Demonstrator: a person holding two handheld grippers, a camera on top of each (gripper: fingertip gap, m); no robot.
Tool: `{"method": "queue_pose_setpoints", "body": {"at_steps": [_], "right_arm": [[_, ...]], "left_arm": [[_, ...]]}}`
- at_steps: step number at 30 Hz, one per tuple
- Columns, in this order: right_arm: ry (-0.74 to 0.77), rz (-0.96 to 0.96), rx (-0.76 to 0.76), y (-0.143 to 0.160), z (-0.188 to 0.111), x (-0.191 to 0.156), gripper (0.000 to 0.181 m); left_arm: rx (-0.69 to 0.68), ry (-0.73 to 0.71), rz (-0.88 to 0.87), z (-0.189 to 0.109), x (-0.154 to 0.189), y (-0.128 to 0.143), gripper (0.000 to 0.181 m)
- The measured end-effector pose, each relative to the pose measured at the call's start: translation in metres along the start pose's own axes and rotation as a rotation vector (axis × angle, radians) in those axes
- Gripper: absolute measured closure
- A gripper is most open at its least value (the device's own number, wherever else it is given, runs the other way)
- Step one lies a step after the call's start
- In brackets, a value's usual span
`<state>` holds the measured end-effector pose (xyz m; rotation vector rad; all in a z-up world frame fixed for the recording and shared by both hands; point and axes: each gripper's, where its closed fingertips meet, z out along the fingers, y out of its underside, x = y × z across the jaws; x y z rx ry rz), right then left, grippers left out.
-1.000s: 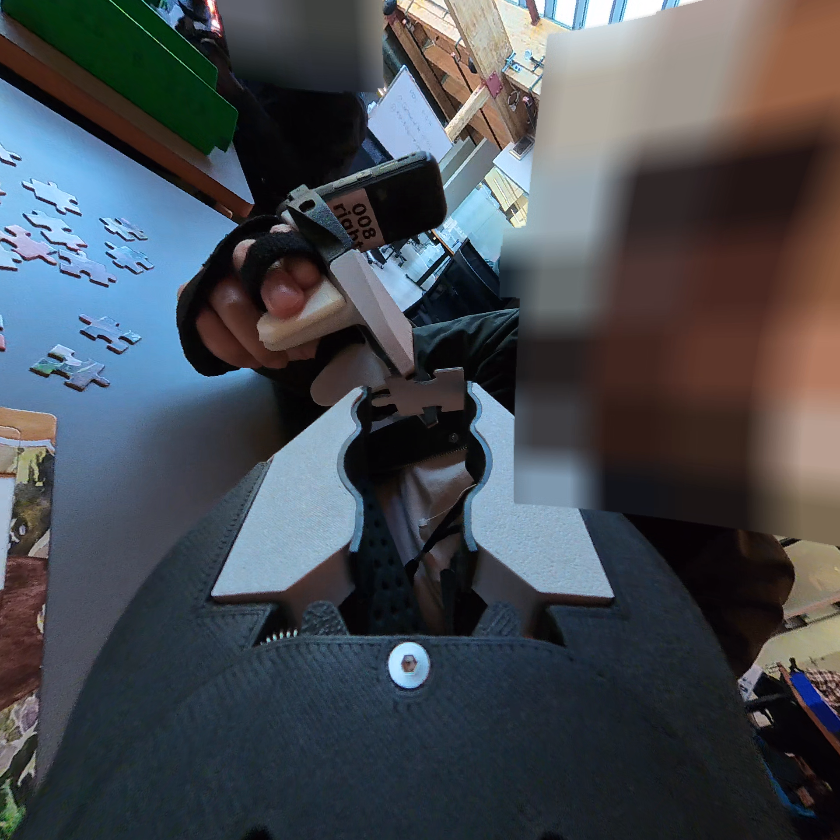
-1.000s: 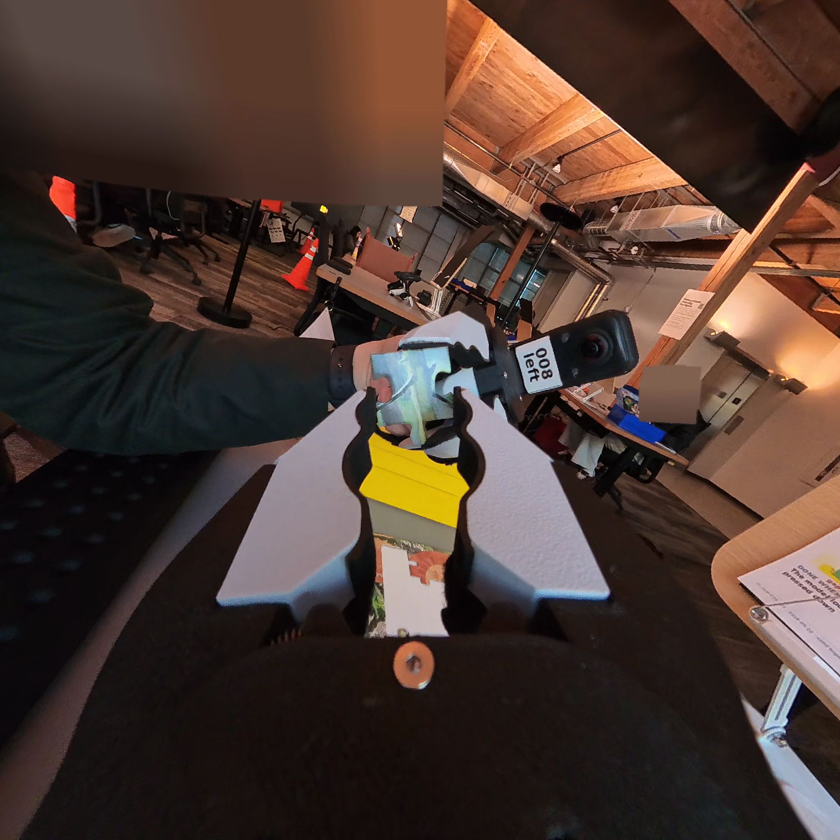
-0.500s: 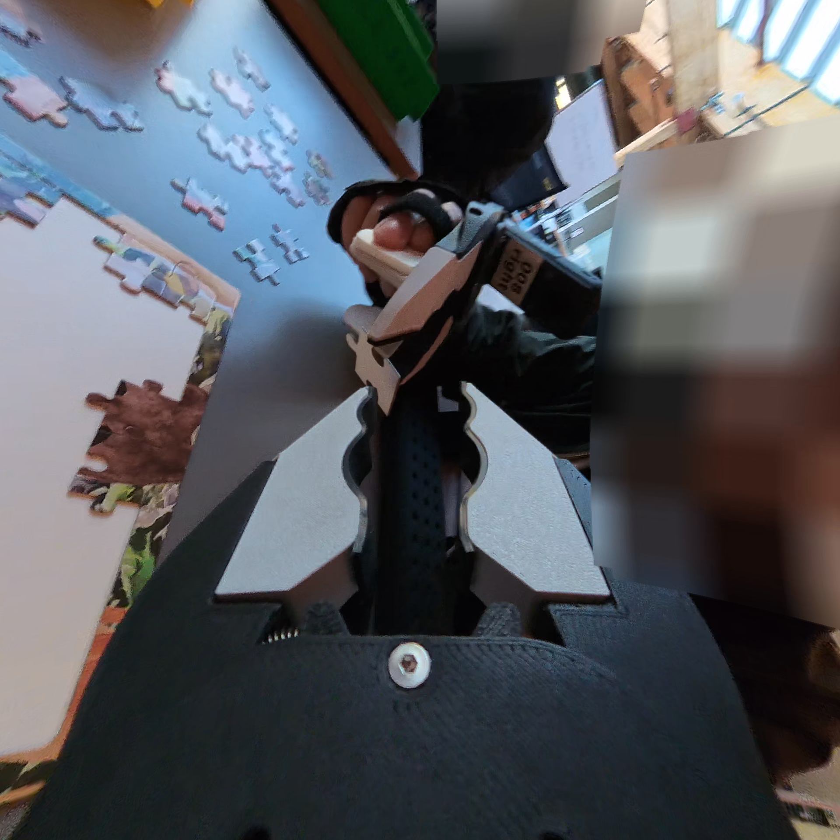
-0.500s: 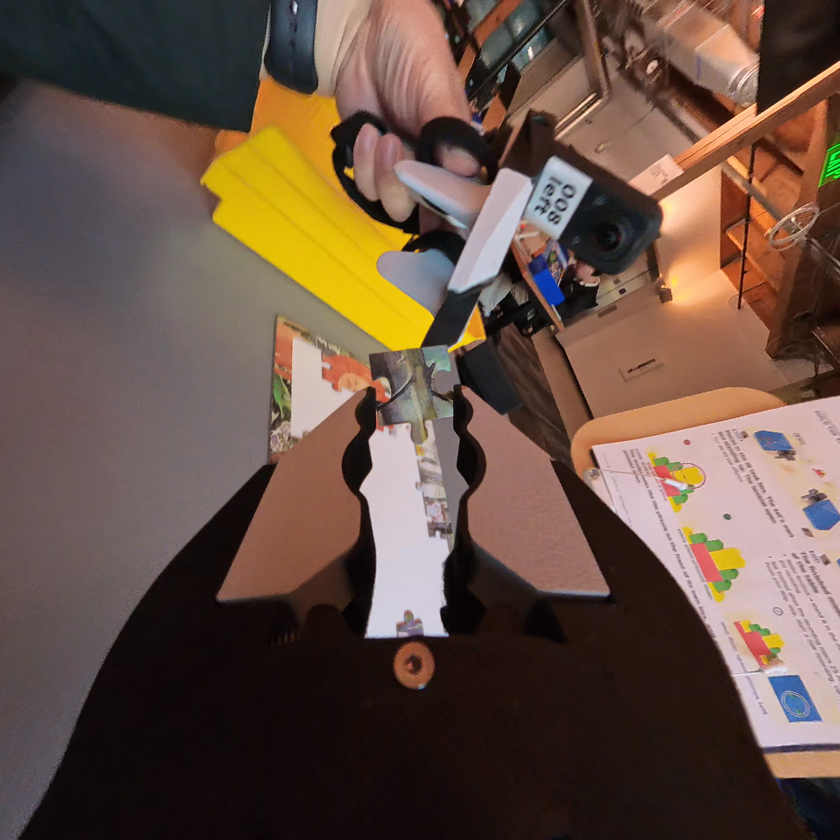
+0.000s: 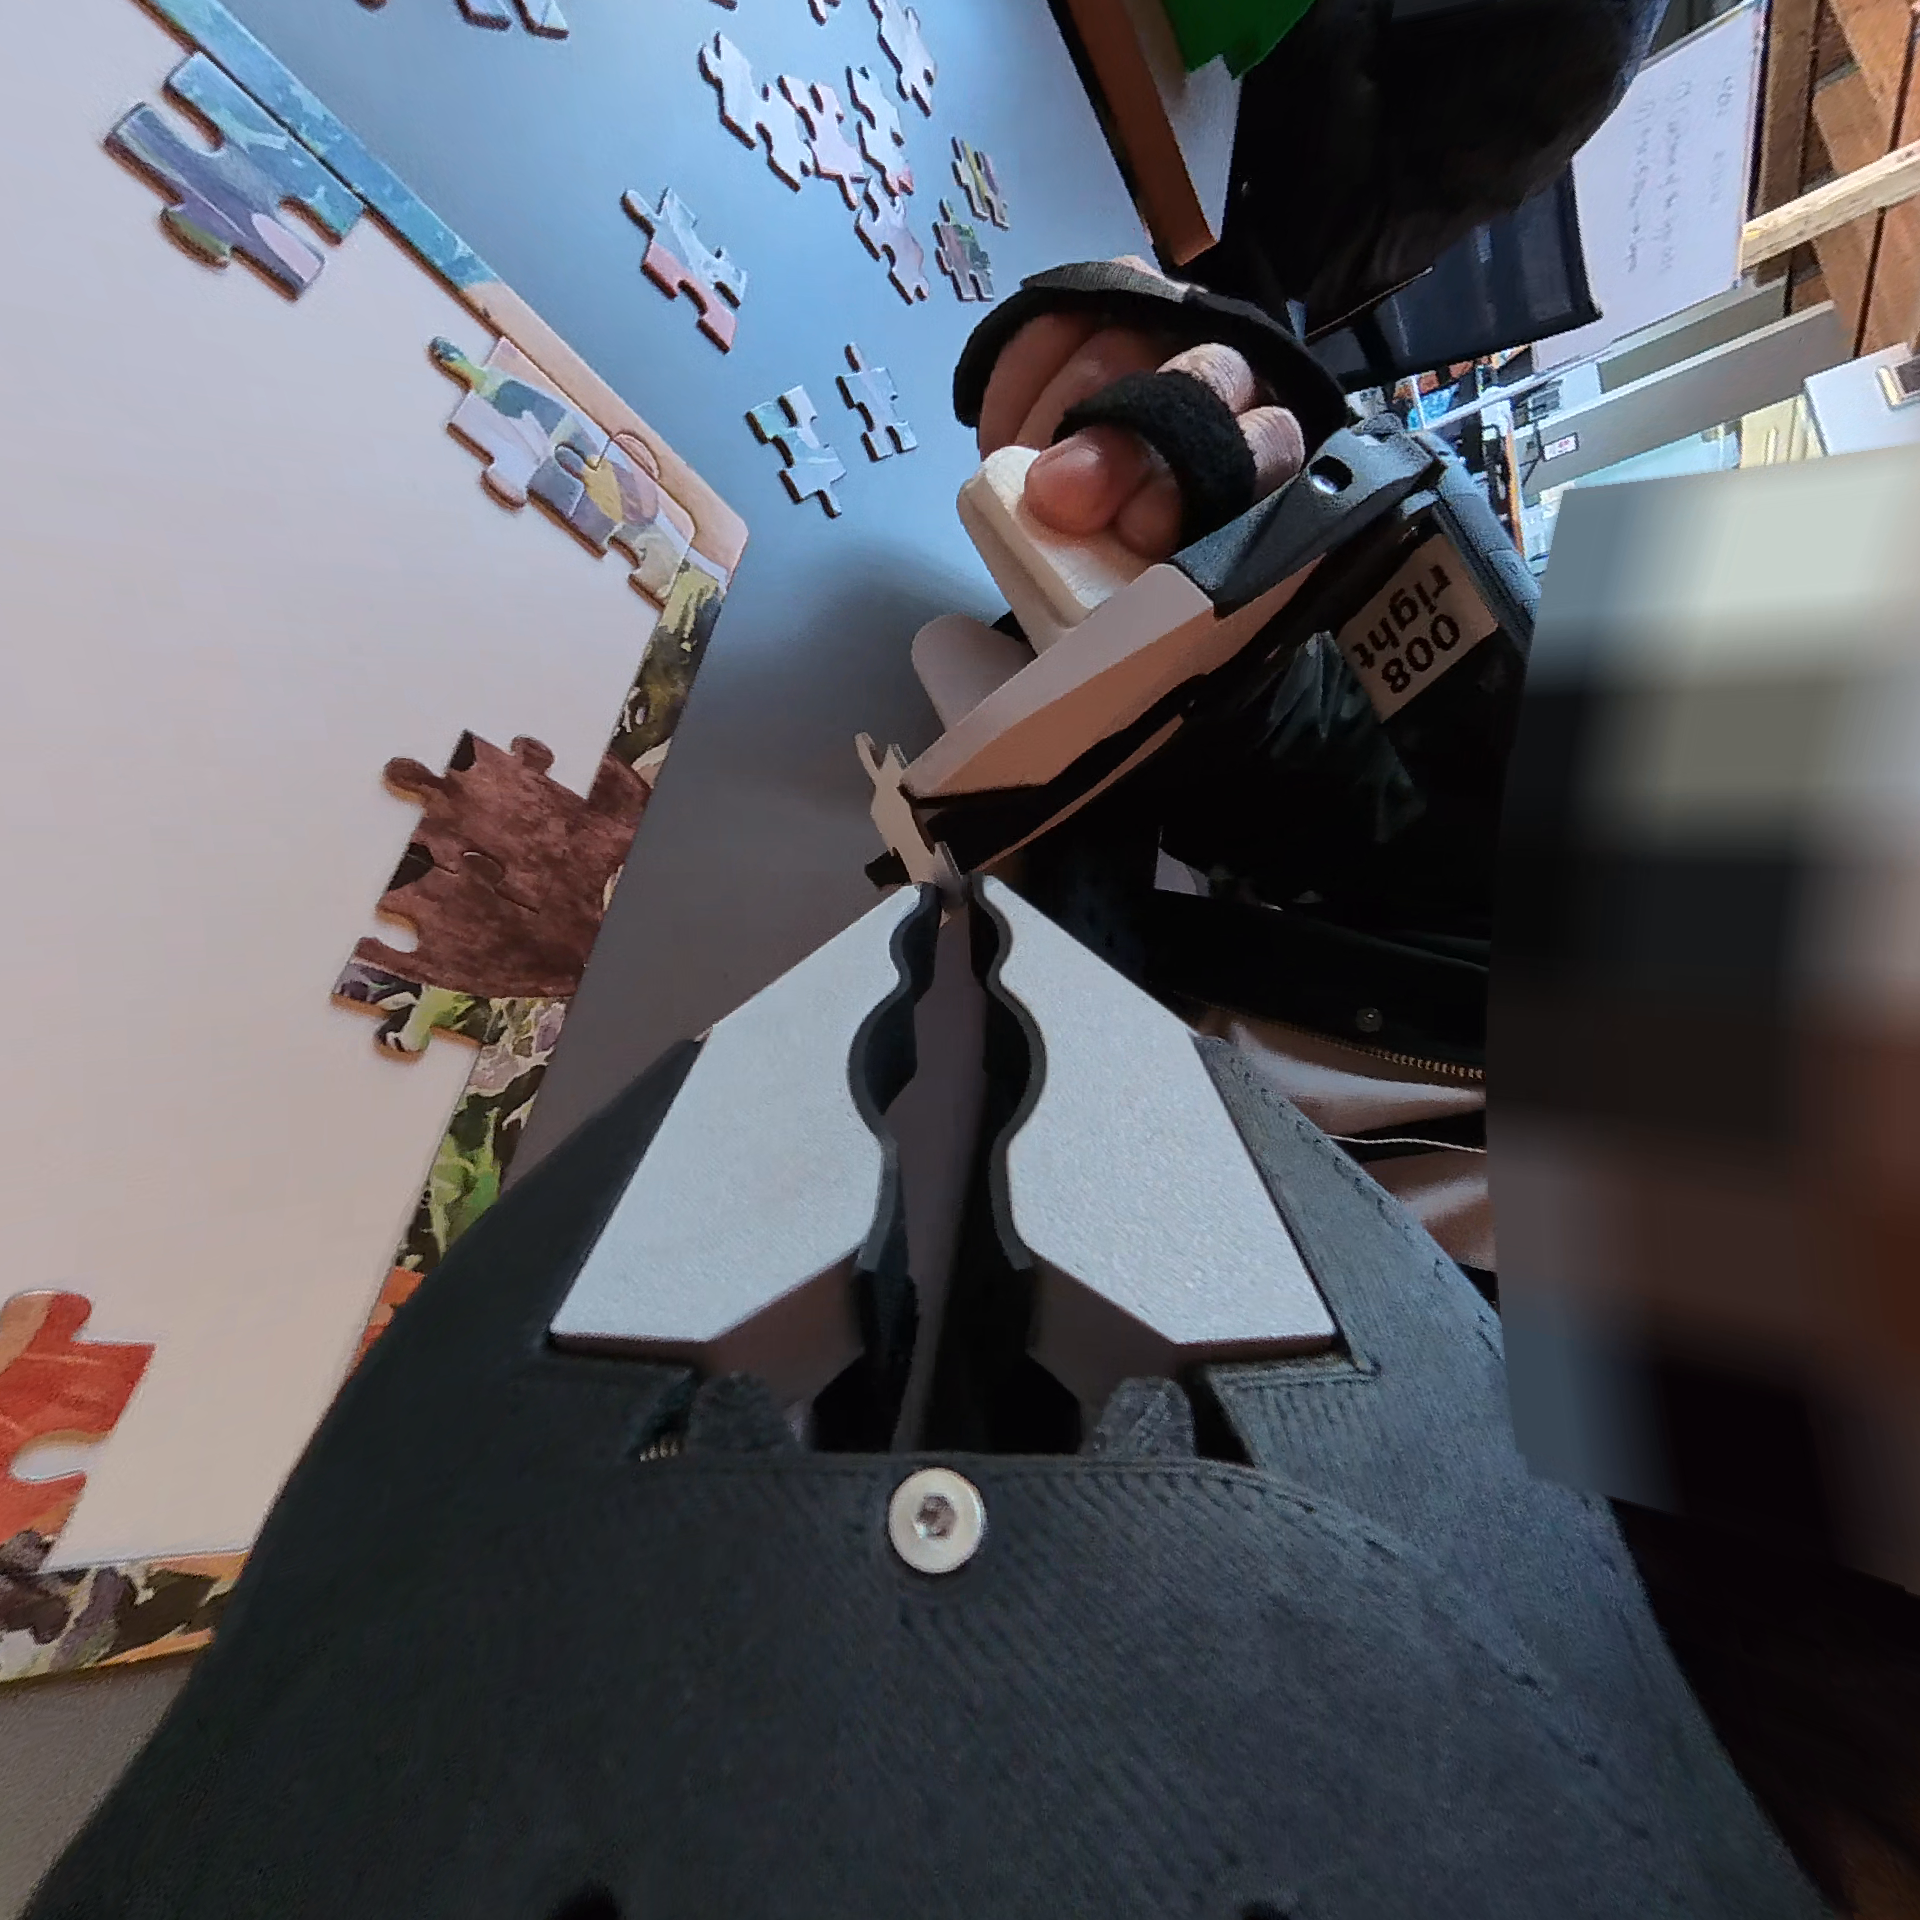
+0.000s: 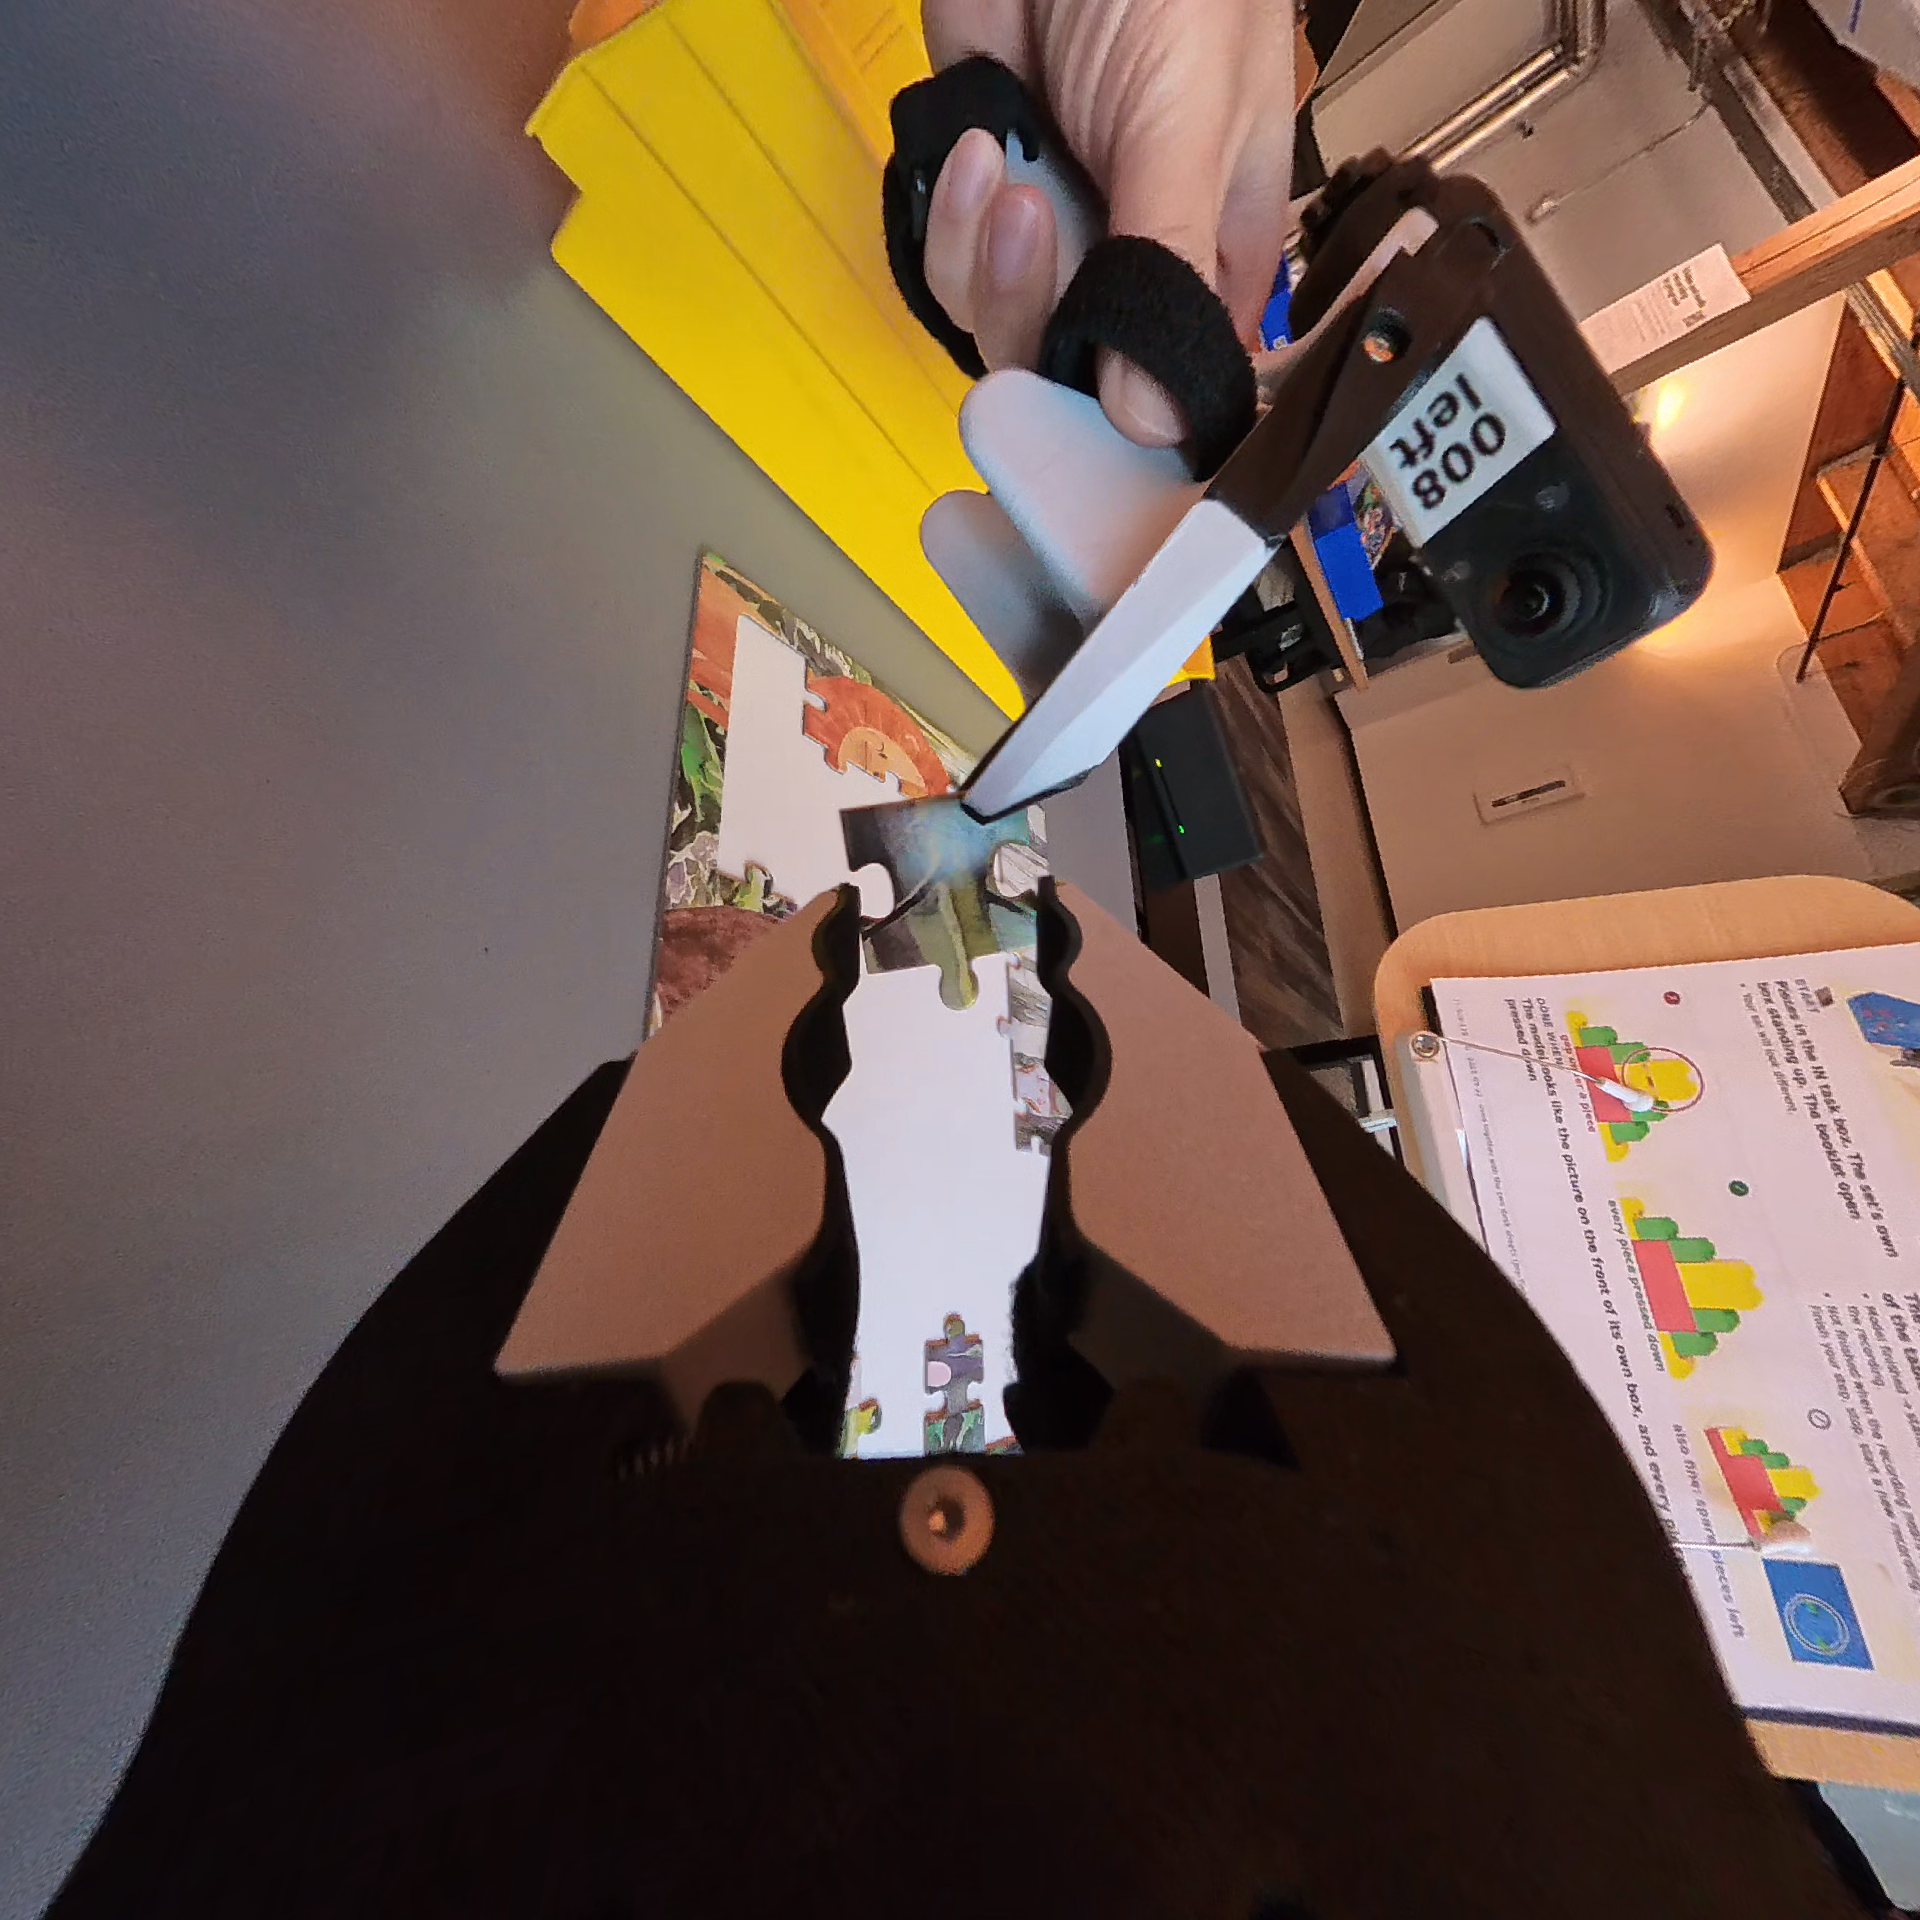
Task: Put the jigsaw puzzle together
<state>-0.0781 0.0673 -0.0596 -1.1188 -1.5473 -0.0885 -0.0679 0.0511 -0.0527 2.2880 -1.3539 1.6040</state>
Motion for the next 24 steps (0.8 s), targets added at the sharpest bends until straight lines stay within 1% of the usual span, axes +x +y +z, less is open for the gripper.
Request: {"method": "queue_pose_setpoints", "body": {"at_steps": [2, 4, 5, 7, 9, 11, 12, 14, 16, 18, 24], "right_arm": [[0.048, 0.020, 0.008, 0.002, 0.000, 0.008, 0.148], [0.131, 0.084, 0.027, 0.004, -0.005, 0.026, 0.149], [0.164, 0.127, 0.045, 0.005, -0.008, 0.034, 0.150], [0.211, 0.240, 0.097, 0.007, -0.018, 0.050, 0.150], [0.276, 0.368, 0.146, 0.011, -0.029, 0.068, 0.150], [0.312, 0.511, 0.215, 0.014, -0.039, 0.083, 0.144], [0.330, 0.582, 0.238, 0.017, -0.042, 0.089, 0.138], [0.334, 0.676, 0.272, 0.022, -0.043, 0.094, 0.129], [0.359, 0.698, 0.251, 0.028, -0.040, 0.094, 0.129], [0.380, 0.676, 0.216, 0.032, -0.037, 0.094, 0.129], [0.374, 0.615, 0.161, 0.032, -0.029, 0.087, 0.131]], "left_arm": [[0.044, -0.013, 0.000, -0.005, -0.003, -0.007, 0.179], [0.109, 0.005, -0.001, -0.012, -0.002, -0.016, 0.181], [0.147, 0.017, 0.001, -0.017, -0.001, -0.022, 0.181], [0.217, -0.018, 0.014, -0.025, -0.006, -0.032, 0.181], [0.319, -0.036, 0.036, -0.035, -0.008, -0.047, 0.181], [0.448, -0.023, 0.067, -0.046, -0.004, -0.066, 0.181], [0.500, -0.016, 0.082, -0.049, -0.002, -0.073, 0.181], [0.571, -0.010, 0.106, -0.050, 0.000, -0.084, 0.181], [0.596, -0.012, 0.126, -0.046, 0.001, -0.089, 0.181], [0.596, -0.028, 0.135, -0.041, -0.001, -0.090, 0.181], [0.564, -0.030, 0.158, -0.030, 0.004, -0.089, 0.181]]}}
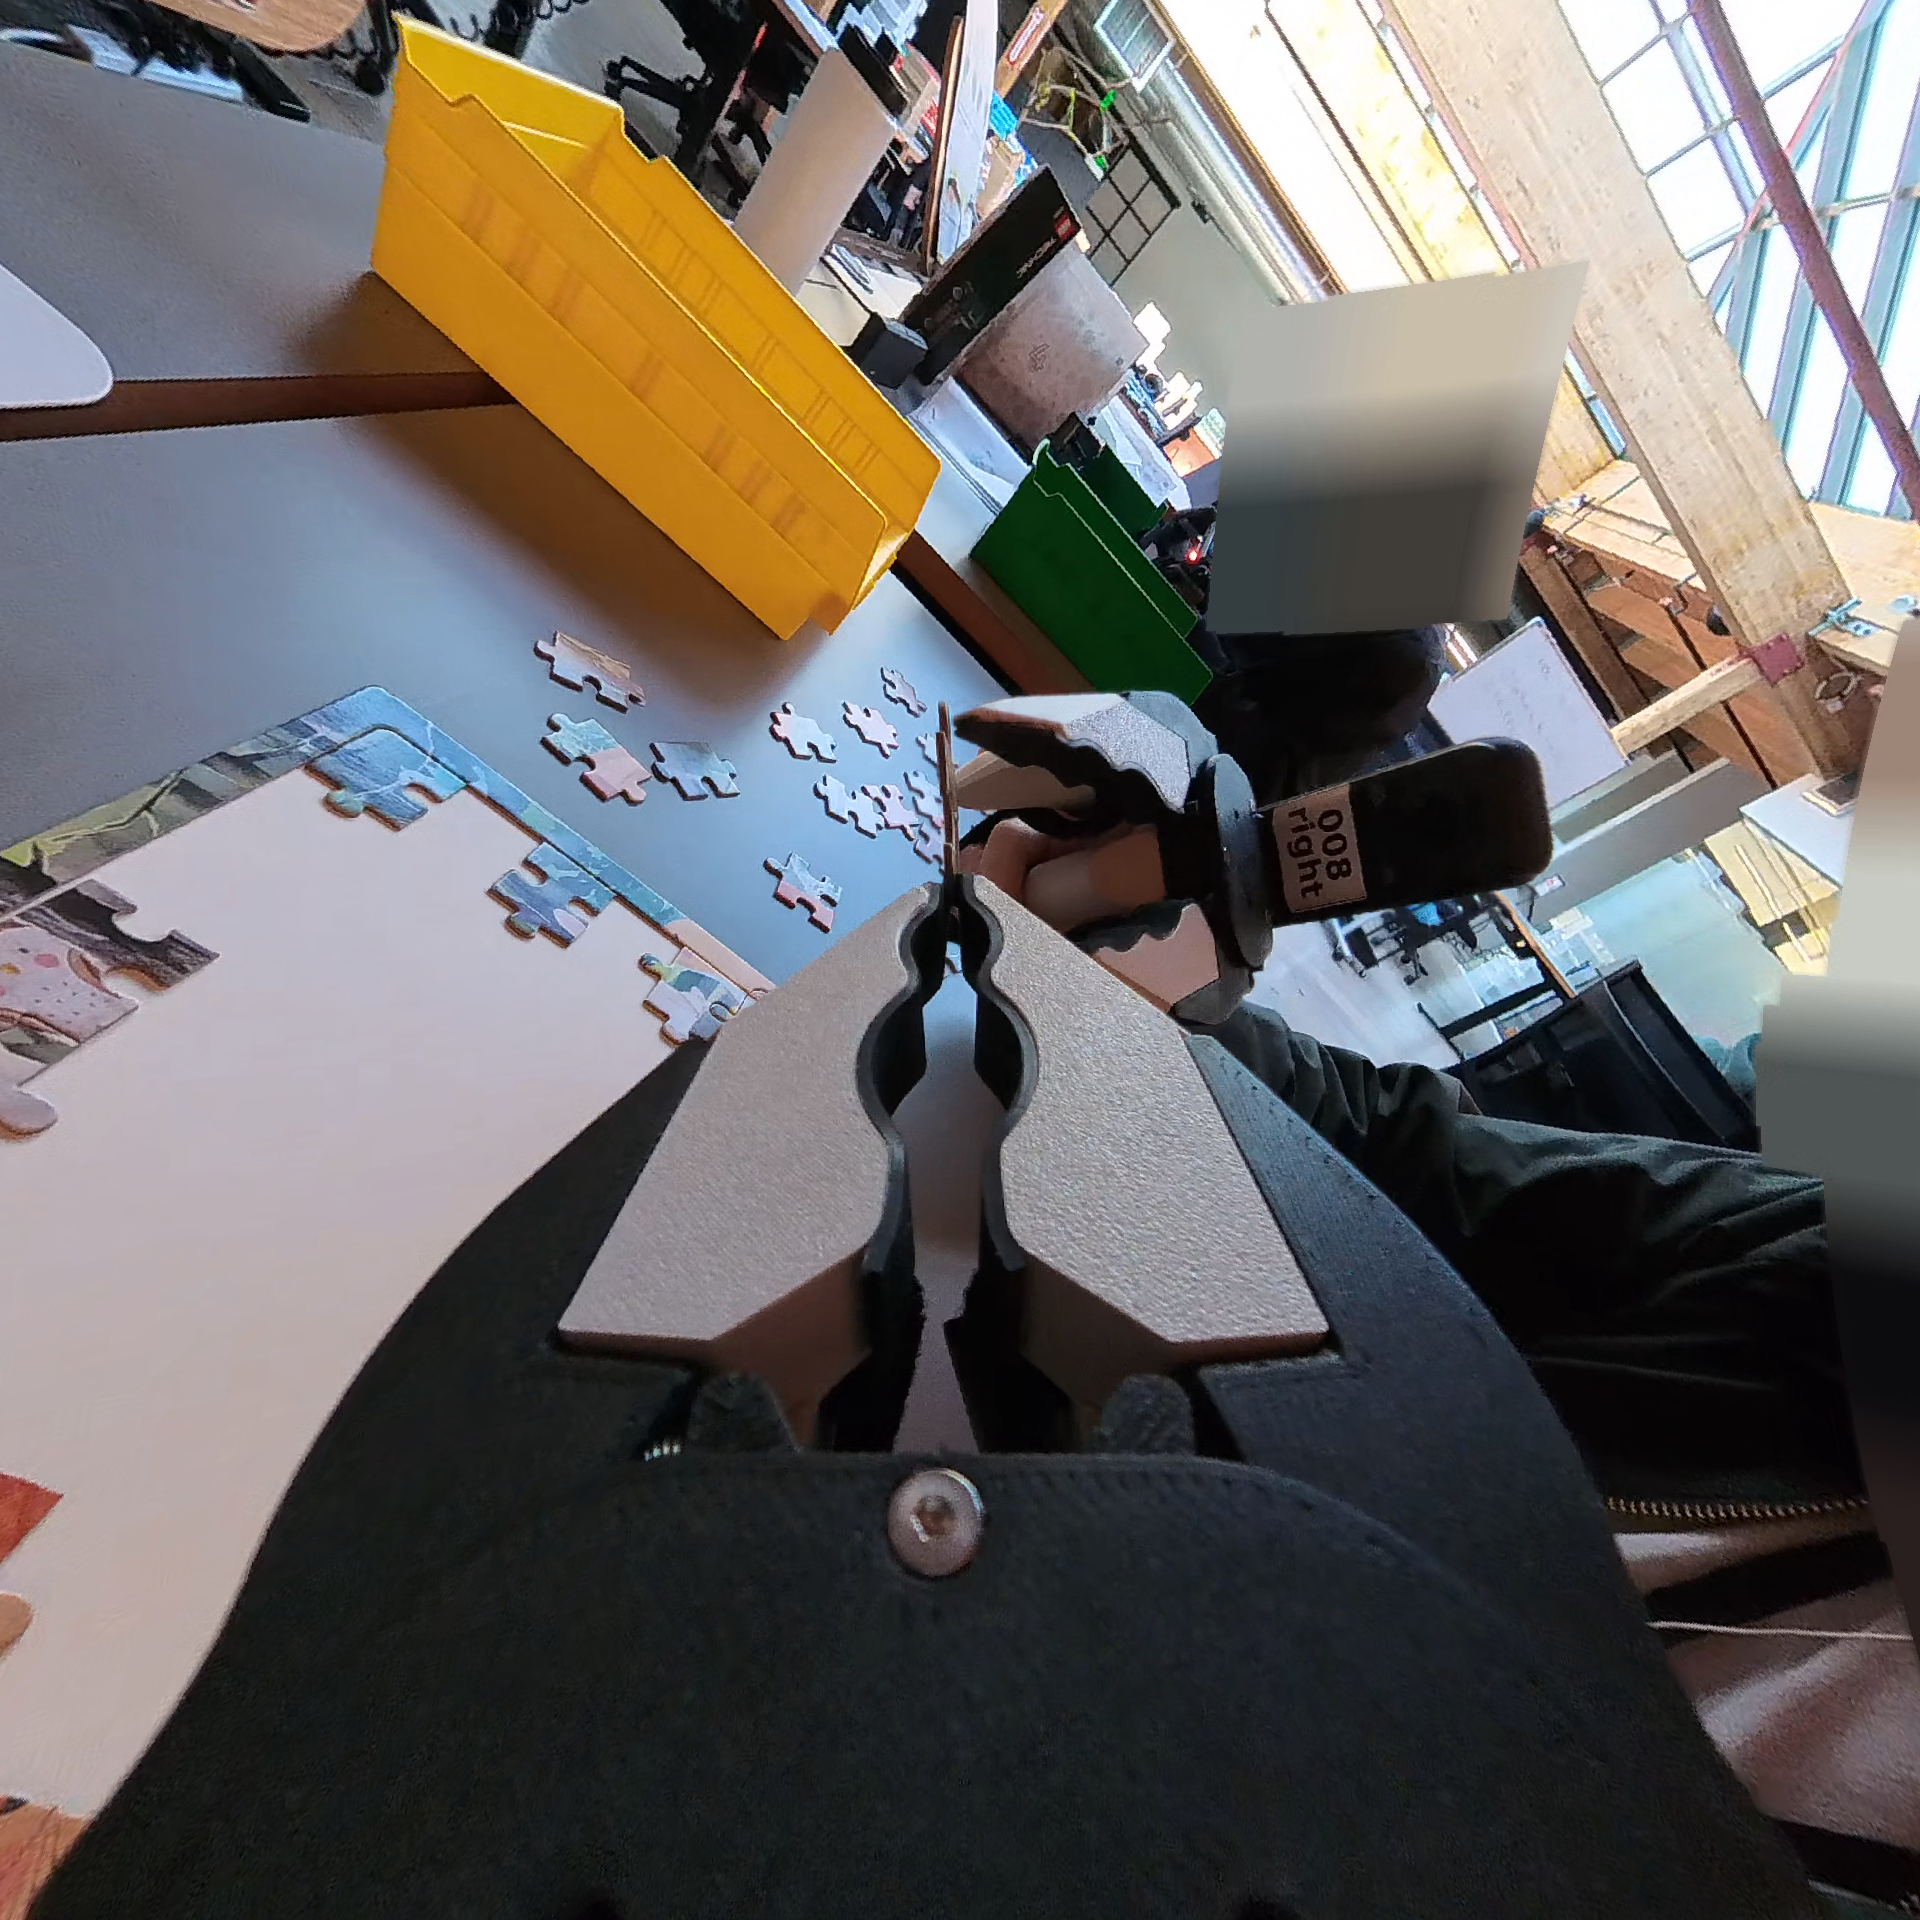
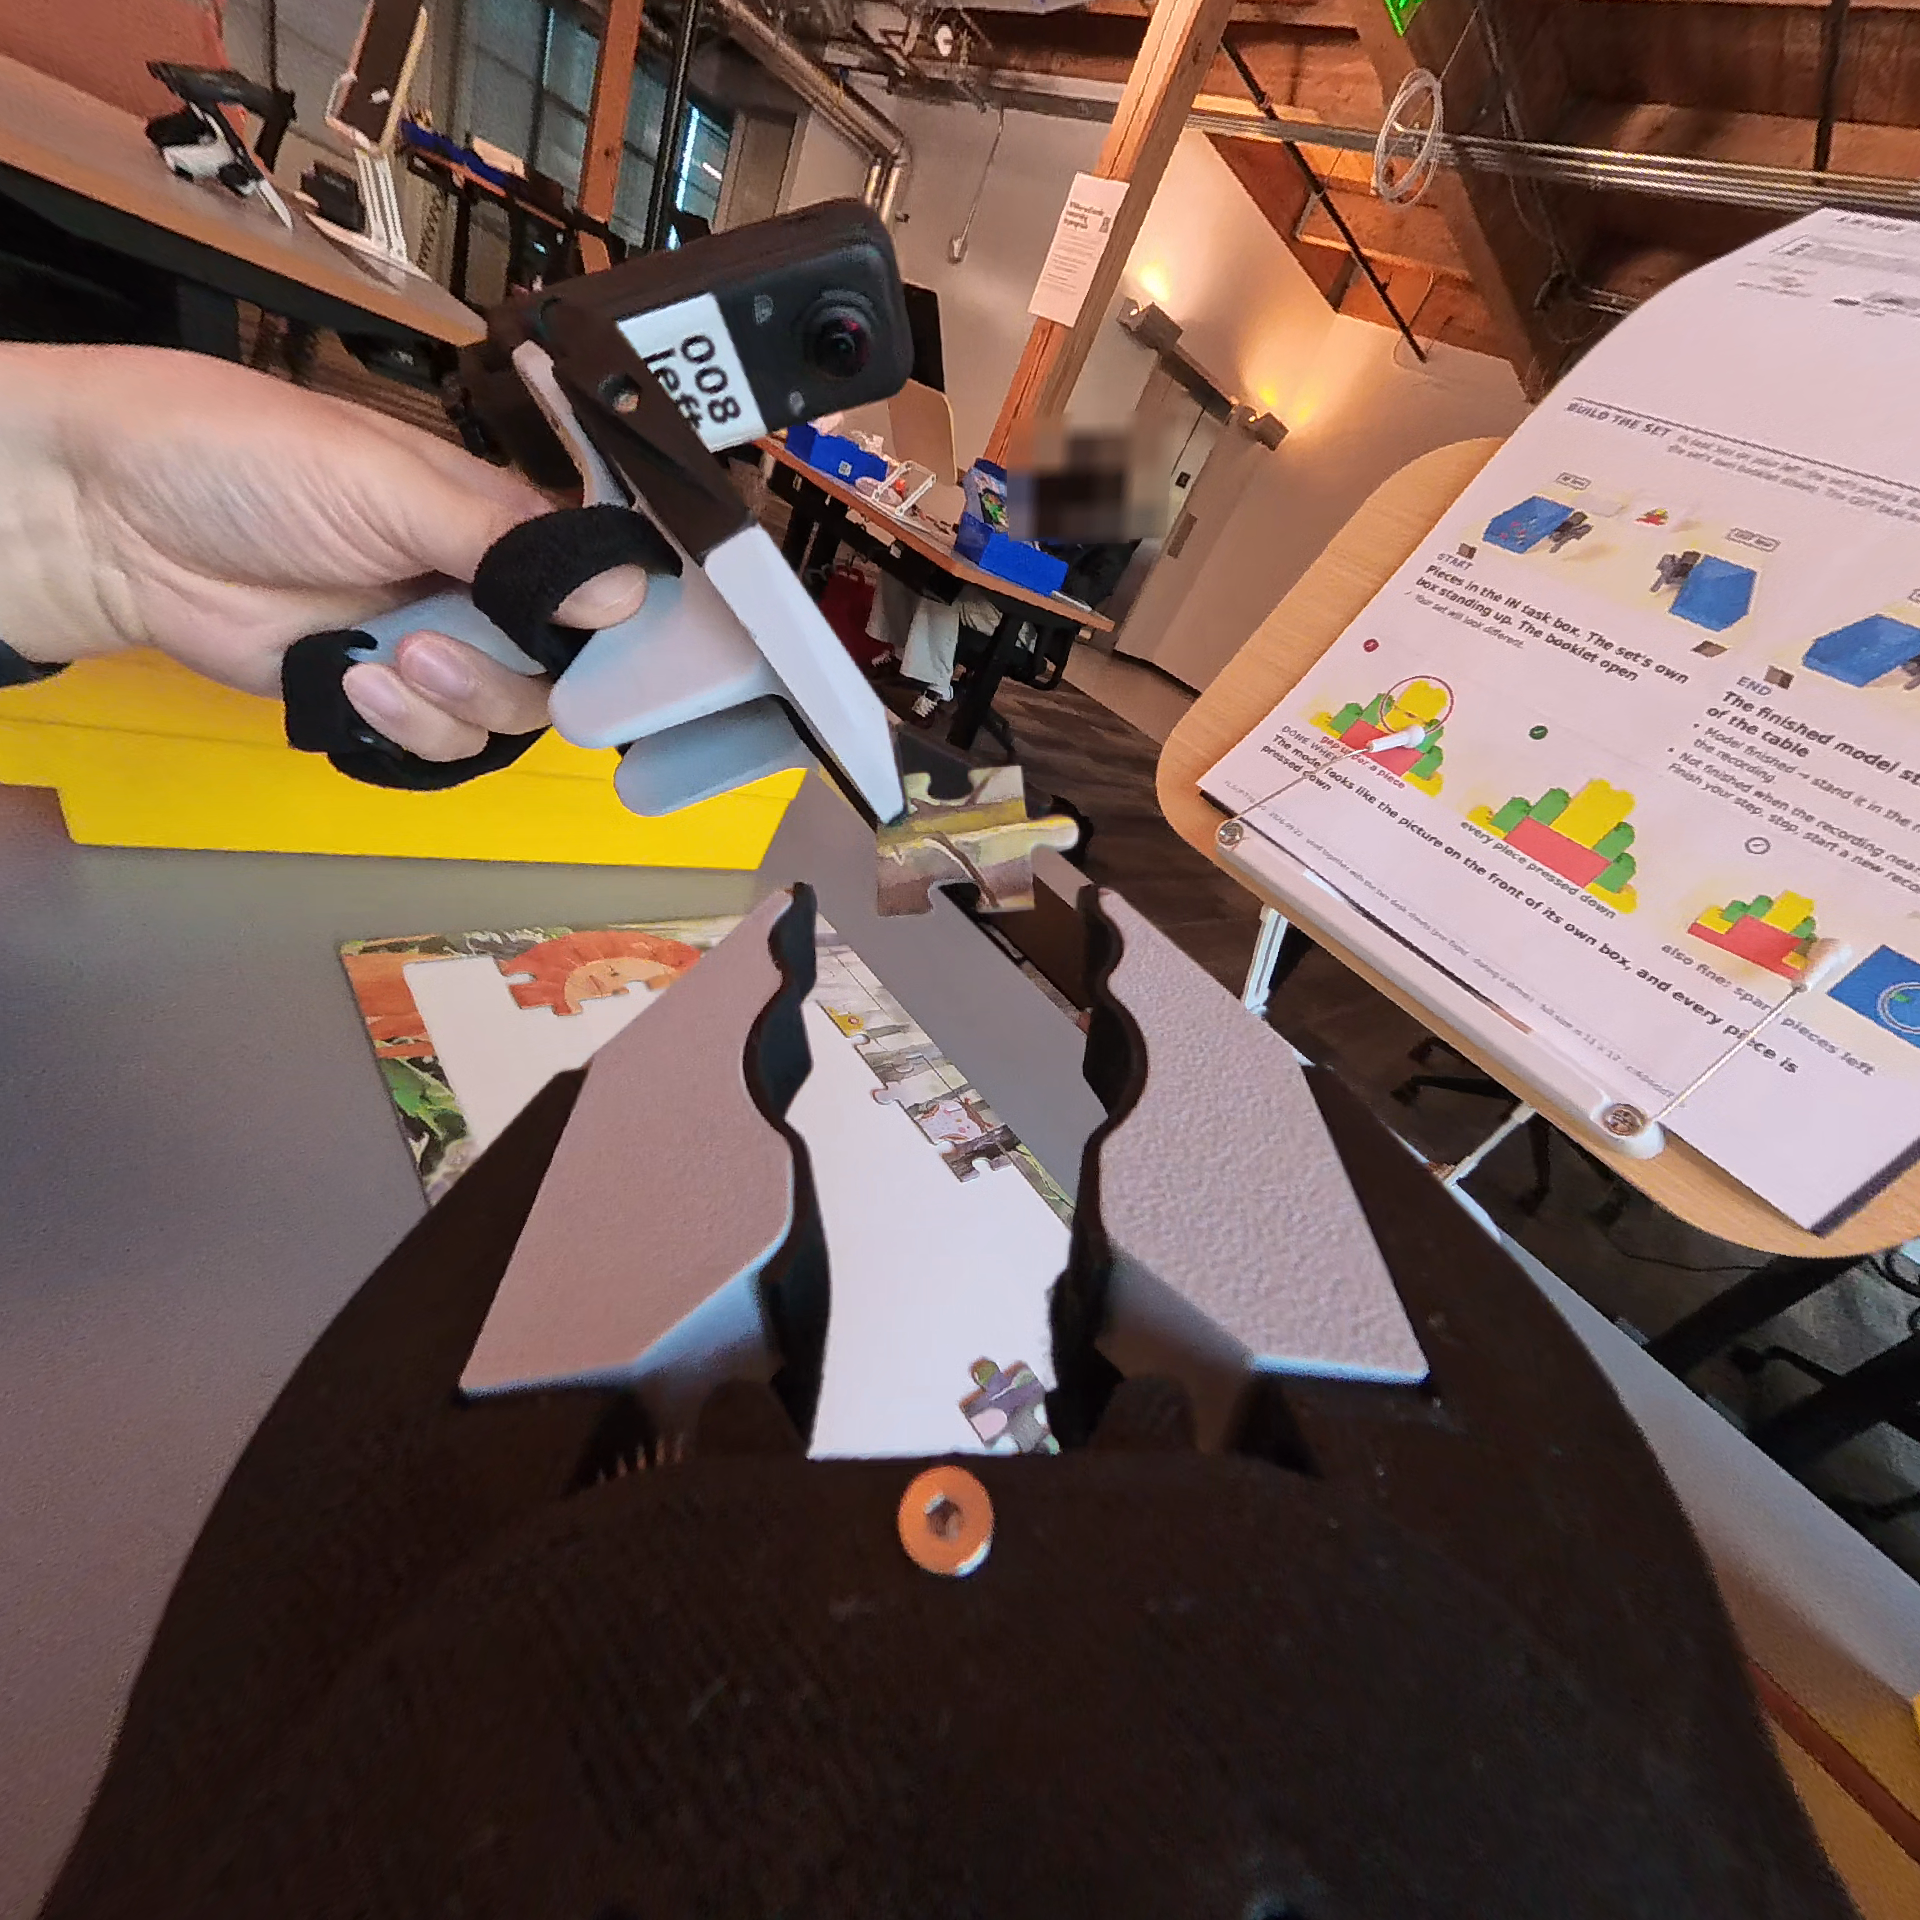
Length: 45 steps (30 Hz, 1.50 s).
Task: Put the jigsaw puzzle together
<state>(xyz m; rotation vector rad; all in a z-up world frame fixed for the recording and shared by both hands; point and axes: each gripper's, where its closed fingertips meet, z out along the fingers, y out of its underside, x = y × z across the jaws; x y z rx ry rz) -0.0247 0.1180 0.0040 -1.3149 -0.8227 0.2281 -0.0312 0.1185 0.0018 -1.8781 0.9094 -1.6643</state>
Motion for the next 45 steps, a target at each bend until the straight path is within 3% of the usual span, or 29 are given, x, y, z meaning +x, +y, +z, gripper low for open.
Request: {"method": "queue_pose_setpoints", "body": {"at_steps": [11, 18, 27, 38, 45], "right_arm": [[0.009, -0.073, -0.052, 0.011, 0.003, -0.003, 0.150], [-0.043, -0.048, -0.071, 0.019, 0.006, -0.011, 0.151], [-0.162, -0.122, -0.109, 0.031, 0.012, -0.038, 0.151], [-0.232, -0.176, -0.110, 0.034, 0.012, -0.053, 0.151], [-0.119, -0.225, -0.079, 0.026, 0.011, -0.033, 0.150]], "left_arm": [[-0.050, -0.022, 0.026, 0.004, -0.001, 0.007, 0.181], [-0.118, -0.060, 0.032, 0.001, -0.007, 0.016, 0.181], [-0.204, -0.025, -0.091, -0.008, -0.014, 0.031, 0.173], [-0.288, -0.020, -0.142, -0.014, -0.021, 0.048, 0.180], [-0.233, -0.048, -0.153, -0.027, -0.025, 0.037, 0.181]]}}
